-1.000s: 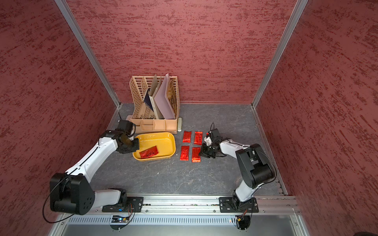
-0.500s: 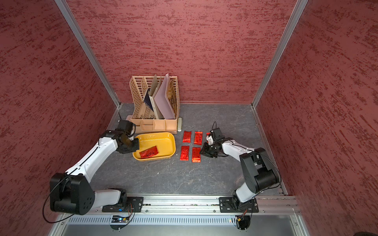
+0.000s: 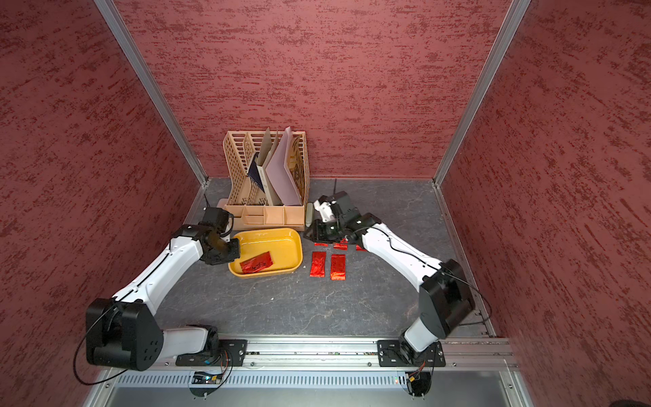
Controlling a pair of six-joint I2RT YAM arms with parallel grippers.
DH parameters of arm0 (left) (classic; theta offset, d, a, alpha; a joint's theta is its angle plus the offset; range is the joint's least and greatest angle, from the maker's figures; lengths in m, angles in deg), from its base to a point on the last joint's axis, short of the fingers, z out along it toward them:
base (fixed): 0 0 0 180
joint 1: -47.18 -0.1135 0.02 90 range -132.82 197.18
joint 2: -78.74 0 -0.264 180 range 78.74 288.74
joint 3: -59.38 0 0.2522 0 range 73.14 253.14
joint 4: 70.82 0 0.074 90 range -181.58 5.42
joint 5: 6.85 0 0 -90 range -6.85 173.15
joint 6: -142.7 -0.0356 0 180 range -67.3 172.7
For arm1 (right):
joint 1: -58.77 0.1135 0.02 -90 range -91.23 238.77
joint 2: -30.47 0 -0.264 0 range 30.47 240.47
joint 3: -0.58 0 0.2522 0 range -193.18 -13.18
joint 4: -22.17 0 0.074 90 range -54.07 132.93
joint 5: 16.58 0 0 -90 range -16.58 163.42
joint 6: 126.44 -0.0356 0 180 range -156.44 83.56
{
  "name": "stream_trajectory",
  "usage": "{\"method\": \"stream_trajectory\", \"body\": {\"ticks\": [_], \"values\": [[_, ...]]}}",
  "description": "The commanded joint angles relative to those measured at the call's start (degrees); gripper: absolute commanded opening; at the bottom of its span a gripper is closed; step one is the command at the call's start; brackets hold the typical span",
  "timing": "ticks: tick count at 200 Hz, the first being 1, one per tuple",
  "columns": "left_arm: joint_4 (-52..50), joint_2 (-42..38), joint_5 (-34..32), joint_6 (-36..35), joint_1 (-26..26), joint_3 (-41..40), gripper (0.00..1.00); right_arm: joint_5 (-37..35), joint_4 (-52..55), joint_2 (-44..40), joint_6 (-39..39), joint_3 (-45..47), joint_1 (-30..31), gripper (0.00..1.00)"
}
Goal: Take the tea bags out of the storage box
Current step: Pick up the tea bag from the storage box.
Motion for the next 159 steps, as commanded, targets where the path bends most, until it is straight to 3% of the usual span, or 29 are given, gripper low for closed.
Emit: {"method": "stream_trajectory", "body": {"ticks": [1,39,102,125,159], "values": [[1.54,-0.75,-0.08,0.52,0.0,-0.02,0.0,-0.88,5.24,9.56,0.05,-9.09,6.09,0.39],[1.52,-0.75,0.07,0.46,0.02,-0.02,0.0,-4.04,11.24,24.68,1.69,-23.88,9.74,0.41],[1.55,-0.75,0.35,0.45,0.0,-0.04,0.0,-0.4,8.98,32.94,1.37,-27.37,11.09,0.4],[1.54,-0.75,0.35,0.47,0.0,-0.08,0.0,1.25,8.3,34.31,1.08,-27.36,11.33,0.34],[1.54,-0.75,0.2,0.5,0.0,-0.05,0.0,4.56,4.48,33.21,0.0,-25.61,11.3,0.16]]}}
